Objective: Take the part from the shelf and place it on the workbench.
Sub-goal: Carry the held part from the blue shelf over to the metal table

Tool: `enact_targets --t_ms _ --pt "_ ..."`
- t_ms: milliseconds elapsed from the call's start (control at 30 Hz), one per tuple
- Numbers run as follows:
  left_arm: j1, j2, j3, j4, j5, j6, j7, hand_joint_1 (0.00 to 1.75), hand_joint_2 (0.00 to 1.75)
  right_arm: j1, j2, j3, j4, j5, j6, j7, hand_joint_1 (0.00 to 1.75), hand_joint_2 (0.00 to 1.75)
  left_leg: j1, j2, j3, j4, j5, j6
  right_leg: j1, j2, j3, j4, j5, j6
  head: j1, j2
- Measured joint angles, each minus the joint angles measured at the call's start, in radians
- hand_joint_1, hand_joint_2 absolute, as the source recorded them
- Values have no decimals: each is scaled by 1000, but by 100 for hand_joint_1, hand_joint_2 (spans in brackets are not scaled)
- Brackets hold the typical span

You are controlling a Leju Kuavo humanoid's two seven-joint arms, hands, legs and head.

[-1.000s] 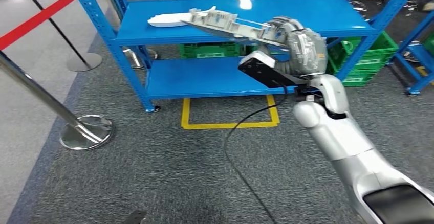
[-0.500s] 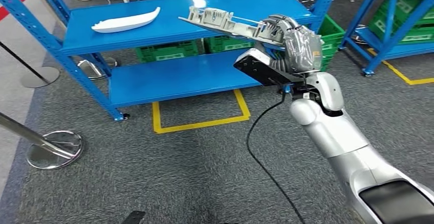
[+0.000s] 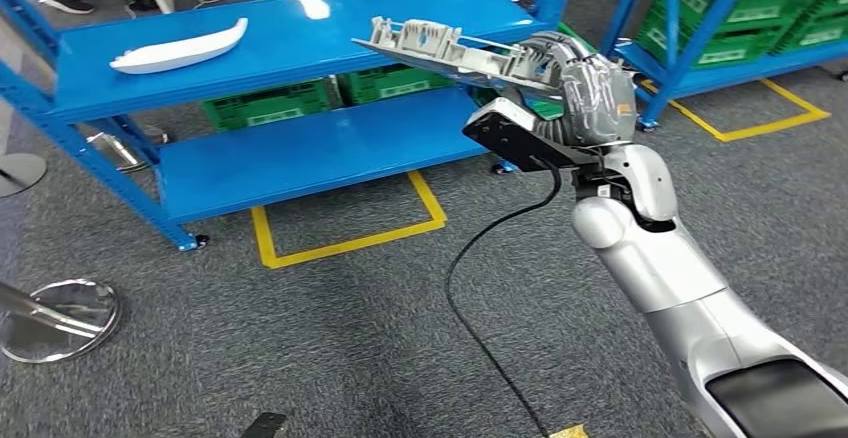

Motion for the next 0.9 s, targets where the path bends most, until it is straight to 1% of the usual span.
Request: enact_targets --t_ms 33,67,100,133,167,200,233,267,300,333,367,400,467,500,533,567,633,667,700,733,767,800,833,867,900 --pt "0 0 0 0 0 0 0 0 175 -2 1 0 0 0 0 0 175 175 -4 10 -1 2 -1 -4 4 -3 4 -13 -2 -9 -1 0" --pt "0 1 0 0 0 0 0 0 175 -3 1 0 0 0 0 0 175 175 -6 21 -1 3 -2 -7 4 11 2 -15 2 -19 -1 0" --pt "0 1 0 0 0 0 0 0 175 -3 1 -1 0 0 0 0 175 175 -5 29 -1 2 -4 -11 3 25 -1 -15 4 -26 -1 0" --pt "-2 1 0 0 0 0 0 0 175 -3 1 -1 0 0 0 0 175 175 -3 21 -2 7 -11 -17 1 37 -4 -16 7 -32 -1 0" --pt "-3 1 0 0 0 1 0 0 175 -4 1 -2 0 0 0 0 175 175 0 2 -9 25 -26 -22 -2 48 -6 -17 10 -37 -1 0" --pt "-4 1 0 0 0 1 0 0 175 -4 1 -2 0 0 0 0 175 175 3 -24 -26 64 -52 -28 -5 59 -7 -18 13 -42 -2 0" --pt "-4 1 0 0 0 1 0 0 175 -4 2 -1 0 0 0 0 175 175 5 -49 -52 120 -83 -31 -7 70 -10 -18 15 -46 -2 0" --pt "-3 1 0 0 0 1 0 0 175 -3 3 0 0 0 0 0 175 175 6 -62 -84 184 -113 -33 -8 82 -13 -18 17 -48 -3 0" --pt "-3 1 0 0 0 1 0 0 175 -2 4 0 0 0 1 0 175 175 7 -67 -111 238 -133 -35 -8 93 -16 -18 19 -50 -3 0" --pt "-2 1 0 0 0 1 0 0 175 -1 4 1 0 0 1 0 175 175 7 -69 -128 271 -143 -35 -8 102 -18 -18 20 -50 -3 0" --pt "-2 1 0 0 0 1 0 0 175 -1 4 1 0 0 1 0 175 175 8 -69 -137 285 -145 -35 -8 107 -19 -18 21 -50 -3 0" --pt "-2 1 0 0 0 1 0 0 175 -1 4 1 0 0 1 0 175 175 8 -69 -138 287 -144 -35 -8 109 -19 -18 22 -50 -2 0" --pt "-2 1 0 0 0 1 0 0 175 0 4 1 0 0 1 0 175 175 8 -69 -137 283 -138 -35 -8 113 -20 -18 22 -50 -3 0" --pt "-3 1 0 0 0 1 0 0 175 0 4 1 0 0 1 0 175 175 8 -69 -133 275 -128 -34 -9 118 -20 -18 23 -48 -3 0" --pt "-3 1 0 0 0 1 0 0 175 -1 4 1 0 0 1 0 175 175 13 -90 -105 220 -94 -35 -11 131 -22 -18 26 -44 -3 0" --pt "-3 1 0 0 0 0 0 0 175 -3 4 1 0 1 1 1 175 175 18 -114 -74 155 -62 -33 -12 150 -28 -18 32 -35 -2 0" --pt "-3 1 0 1 0 -1 -1 0 175 -6 6 0 0 1 2 1 175 175 25 -157 -18 36 -12 -27 -16 190 -40 -24 48 -13 -3 0" --pt "-4 0 0 1 -1 -2 -1 0 175 -6 6 0 0 1 2 2 175 175 26 -153 -16 23 -11 -20 -18 202 -46 -28 56 -3 -3 0" --pt "-4 0 0 1 -1 -2 -2 0 175 -5 5 -1 0 1 2 2 175 175 25 -141 -16 21 -8 -14 -17 193 -50 -29 56 3 -3 0" --pt "-4 -1 0 1 -1 -2 -2 0 175 -5 5 -1 0 0 2 2 175 175 25 -130 -16 20 -4 -6 -15 171 -58 -17 46 8 2 0" --pt "-3 -1 0 1 -2 -3 -2 0 175 -5 5 -1 0 0 2 2 175 175 25 -118 -17 18 -1 1 -13 141 -73 17 24 10 6 0" --pt "-2 -1 0 1 -2 -3 -2 0 175 -5 5 -1 0 -1 2 2 175 175 22 -106 -17 18 -1 5 -10 108 -96 74 -10 11 11 0" --pt "0 -1 0 1 -2 -3 -2 0 175 -5 5 0 0 -1 3 2 175 175 19 -94 -17 18 0 8 -9 88 -122 143 -46 12 15 0" --pt "2 0 0 1 -2 -4 -2 0 175 -4 6 0 0 -1 4 2 175 175 17 -81 -17 18 -1 10 -9 79 -144 205 -72 12 15 0" --pt "2 0 0 1 -2 -4 -2 0 175 -4 6 1 0 -1 4 2 175 175 15 -69 -17 18 -1 11 -9 75 -155 241 -84 11 15 0"
